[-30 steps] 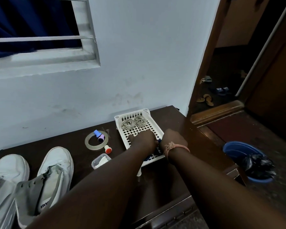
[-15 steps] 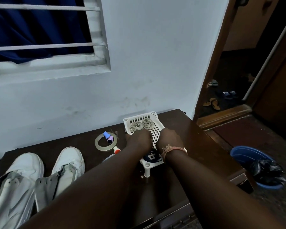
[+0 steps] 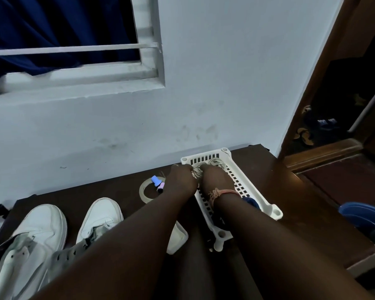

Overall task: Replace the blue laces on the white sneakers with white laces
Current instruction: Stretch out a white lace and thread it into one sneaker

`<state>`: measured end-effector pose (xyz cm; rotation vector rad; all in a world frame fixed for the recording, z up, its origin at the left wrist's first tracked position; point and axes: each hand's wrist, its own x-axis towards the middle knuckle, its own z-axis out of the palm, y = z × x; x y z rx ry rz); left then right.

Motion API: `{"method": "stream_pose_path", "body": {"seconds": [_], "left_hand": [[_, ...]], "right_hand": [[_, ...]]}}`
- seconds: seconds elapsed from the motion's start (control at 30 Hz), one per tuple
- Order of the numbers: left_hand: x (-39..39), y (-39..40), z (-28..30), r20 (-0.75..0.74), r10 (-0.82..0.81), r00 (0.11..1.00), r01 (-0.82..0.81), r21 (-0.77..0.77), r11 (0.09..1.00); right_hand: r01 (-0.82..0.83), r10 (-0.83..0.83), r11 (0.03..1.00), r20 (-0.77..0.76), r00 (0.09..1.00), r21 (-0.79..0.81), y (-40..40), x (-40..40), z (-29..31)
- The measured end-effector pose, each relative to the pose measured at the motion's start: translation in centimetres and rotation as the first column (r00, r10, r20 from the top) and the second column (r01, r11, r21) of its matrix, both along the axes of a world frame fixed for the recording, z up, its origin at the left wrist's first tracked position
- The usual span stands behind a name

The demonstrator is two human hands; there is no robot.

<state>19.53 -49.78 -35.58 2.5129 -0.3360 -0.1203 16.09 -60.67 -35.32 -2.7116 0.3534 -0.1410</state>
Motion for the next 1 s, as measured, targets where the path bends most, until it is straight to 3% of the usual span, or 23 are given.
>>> {"method": "stream_pose_path", "body": {"seconds": [0.1,0.33,0.57,0.73,0.87,1.0], "left_hand": [[0.6,-0.2,-0.6,0.016,-0.011,1.000,0.011,0.005,1.000],[0.8,1.0,-0.7,-0.006,0.034,0.999,-0.034,-0.040,0.999],[-0.1,2.0,1.4,-0.094,0.172,0.981,-0.192,-0.272,0.943],[-1.2,4.2,3.3,-0.259,0.181,0.949,-0.296,-0.531,0.794],[-3.1,7.5,5.3,-0.304,0.210,0.929,-0.359,-0.603,0.712],[-5.4,12.0,6.4,-0.202,0.292,0.935,-0.355,-0.539,0.764]], "right_hand": [[0.020,-0.021,1.000,-0.033,0.999,-0.013,0.0,1.2,-1.1],[0.002,0.000,0.999,0.047,0.999,-0.044,0.7,2.2,-2.0],[-0.022,0.044,0.991,0.169,0.985,-0.132,2.2,0.3,-0.1],[-0.126,0.154,0.982,0.215,0.964,-0.141,4.9,-1.1,2.3],[-0.215,0.226,0.974,0.231,0.946,-0.071,8.1,-3.3,4.3],[-0.300,0.247,0.947,0.336,0.909,0.117,12.2,-6.4,6.2]]}}
